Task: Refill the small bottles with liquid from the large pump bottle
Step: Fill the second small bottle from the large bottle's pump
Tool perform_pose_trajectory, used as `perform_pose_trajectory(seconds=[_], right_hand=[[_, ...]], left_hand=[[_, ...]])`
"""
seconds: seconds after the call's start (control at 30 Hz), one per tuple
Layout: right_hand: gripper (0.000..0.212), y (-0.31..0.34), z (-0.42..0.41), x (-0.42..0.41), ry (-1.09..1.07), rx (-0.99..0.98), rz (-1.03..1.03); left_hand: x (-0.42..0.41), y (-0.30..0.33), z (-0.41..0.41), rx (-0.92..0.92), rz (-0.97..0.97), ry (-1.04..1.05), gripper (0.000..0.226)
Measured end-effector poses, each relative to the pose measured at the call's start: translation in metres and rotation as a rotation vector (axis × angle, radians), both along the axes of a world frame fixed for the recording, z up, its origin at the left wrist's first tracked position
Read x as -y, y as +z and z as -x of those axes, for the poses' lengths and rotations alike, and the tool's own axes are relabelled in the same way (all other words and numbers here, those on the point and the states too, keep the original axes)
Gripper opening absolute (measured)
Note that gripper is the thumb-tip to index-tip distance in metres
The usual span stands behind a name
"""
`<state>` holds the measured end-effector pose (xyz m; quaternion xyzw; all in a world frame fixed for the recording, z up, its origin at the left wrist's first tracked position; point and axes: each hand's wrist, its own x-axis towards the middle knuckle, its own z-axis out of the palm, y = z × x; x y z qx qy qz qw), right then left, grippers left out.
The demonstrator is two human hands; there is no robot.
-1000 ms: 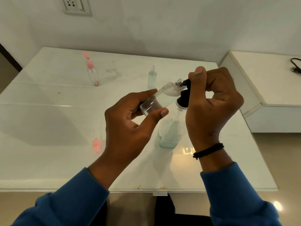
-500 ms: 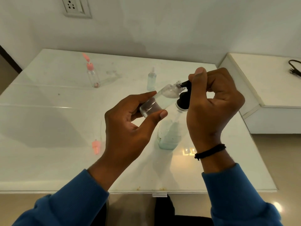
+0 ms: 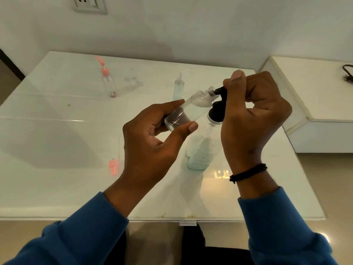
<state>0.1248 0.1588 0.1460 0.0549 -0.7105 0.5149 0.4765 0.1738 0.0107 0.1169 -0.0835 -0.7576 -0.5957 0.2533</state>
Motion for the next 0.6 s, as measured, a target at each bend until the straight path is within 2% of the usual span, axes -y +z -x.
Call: perform_pose_trajectory(seconds=[0.6], right_hand=[[0.036, 0.0016, 0.0005, -0.0022, -0.013, -0.012, -0.021]], left_hand=[[-0.0002, 0.0006, 0.0000, -0.010, 0.002, -0.005, 0.042]])
